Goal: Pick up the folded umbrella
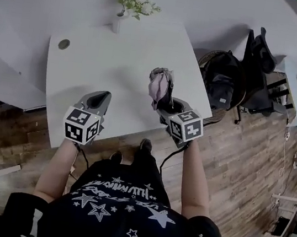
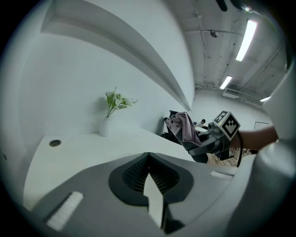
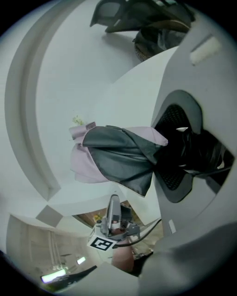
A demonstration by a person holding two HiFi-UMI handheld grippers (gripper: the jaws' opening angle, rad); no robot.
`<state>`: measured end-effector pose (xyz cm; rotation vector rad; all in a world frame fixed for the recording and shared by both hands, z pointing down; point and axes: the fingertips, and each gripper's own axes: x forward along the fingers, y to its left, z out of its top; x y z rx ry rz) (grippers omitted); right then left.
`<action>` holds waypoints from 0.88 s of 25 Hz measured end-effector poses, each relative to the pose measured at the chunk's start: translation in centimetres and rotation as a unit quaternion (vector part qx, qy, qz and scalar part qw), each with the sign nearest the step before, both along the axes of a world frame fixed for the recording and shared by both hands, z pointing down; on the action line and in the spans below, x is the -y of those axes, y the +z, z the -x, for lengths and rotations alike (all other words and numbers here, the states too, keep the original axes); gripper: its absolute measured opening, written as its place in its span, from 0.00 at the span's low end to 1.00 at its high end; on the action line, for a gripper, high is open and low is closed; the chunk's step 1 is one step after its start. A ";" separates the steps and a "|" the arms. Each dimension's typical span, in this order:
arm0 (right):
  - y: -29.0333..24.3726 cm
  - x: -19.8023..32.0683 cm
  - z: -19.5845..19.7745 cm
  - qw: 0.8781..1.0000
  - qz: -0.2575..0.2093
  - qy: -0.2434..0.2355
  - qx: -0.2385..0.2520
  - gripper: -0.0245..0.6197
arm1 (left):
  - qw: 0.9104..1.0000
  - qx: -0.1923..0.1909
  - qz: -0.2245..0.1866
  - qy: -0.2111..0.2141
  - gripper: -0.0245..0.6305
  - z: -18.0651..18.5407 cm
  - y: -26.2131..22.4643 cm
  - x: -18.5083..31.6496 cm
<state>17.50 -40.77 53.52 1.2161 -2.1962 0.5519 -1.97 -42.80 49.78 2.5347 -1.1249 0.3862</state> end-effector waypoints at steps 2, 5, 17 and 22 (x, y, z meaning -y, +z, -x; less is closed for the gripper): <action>-0.7 -0.7 0.3 0.999 -0.006 0.028 0.036 0.39 | 1.000 -0.005 -0.002 0.012 0.04 -0.3 -0.2 -0.5; -1.4 -1.5 0.8 0.996 -0.011 0.045 0.072 0.39 | 1.000 -0.008 0.000 0.019 0.04 -0.7 -0.3 -1.2; -2.0 -3.6 1.0 0.974 -0.025 0.108 0.198 0.40 | 1.000 -0.002 0.015 0.019 0.04 -2.0 0.6 -3.4; -2.2 -7.5 1.0 0.969 -0.029 0.114 0.218 0.40 | 1.000 0.003 0.011 0.027 0.04 -2.8 0.1 -7.3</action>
